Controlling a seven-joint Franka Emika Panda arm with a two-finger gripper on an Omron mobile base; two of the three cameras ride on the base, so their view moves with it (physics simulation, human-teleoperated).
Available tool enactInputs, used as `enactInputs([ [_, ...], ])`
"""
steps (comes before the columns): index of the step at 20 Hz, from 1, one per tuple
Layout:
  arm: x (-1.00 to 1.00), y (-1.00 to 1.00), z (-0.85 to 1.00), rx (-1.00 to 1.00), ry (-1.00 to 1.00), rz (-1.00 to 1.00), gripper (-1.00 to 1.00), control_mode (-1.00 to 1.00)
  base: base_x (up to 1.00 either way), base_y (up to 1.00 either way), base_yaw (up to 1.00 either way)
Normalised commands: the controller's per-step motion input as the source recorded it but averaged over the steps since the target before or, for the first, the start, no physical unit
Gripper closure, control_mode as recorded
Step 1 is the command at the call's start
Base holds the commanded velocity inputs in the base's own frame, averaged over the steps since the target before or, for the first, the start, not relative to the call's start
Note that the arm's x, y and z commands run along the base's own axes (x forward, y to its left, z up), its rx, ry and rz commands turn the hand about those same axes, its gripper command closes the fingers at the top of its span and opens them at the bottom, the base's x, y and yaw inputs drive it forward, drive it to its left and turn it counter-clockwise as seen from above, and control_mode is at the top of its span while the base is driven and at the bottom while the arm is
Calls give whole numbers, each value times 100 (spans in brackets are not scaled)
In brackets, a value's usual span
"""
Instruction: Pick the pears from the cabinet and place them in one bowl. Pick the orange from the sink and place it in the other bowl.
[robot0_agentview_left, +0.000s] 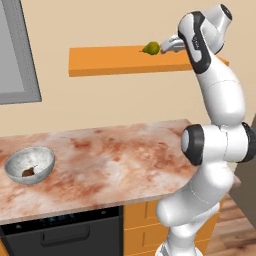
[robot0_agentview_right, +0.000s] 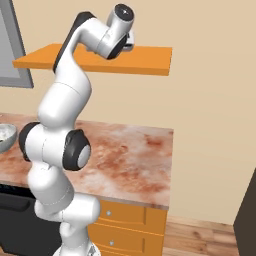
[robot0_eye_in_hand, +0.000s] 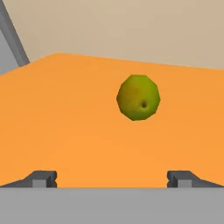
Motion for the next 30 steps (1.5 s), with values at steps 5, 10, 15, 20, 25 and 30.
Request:
enactInputs([
  [5, 29, 8, 0, 0, 0, 7, -100, -100, 0, 0, 0],
  [10, 32, 6, 0, -1, 0, 6, -100, -100, 0, 0, 0],
  [15, 32, 7, 0, -4, 0, 5, -100, -100, 0, 0, 0],
  [20, 34, 7, -1, -7, 4, 4, -100, -100, 0, 0, 0],
  [25, 34, 6, 0, -5, 5, 5, -100, -100, 0, 0, 0],
  [30, 33, 2, 0, -3, 4, 4, -100, -100, 0, 0, 0],
])
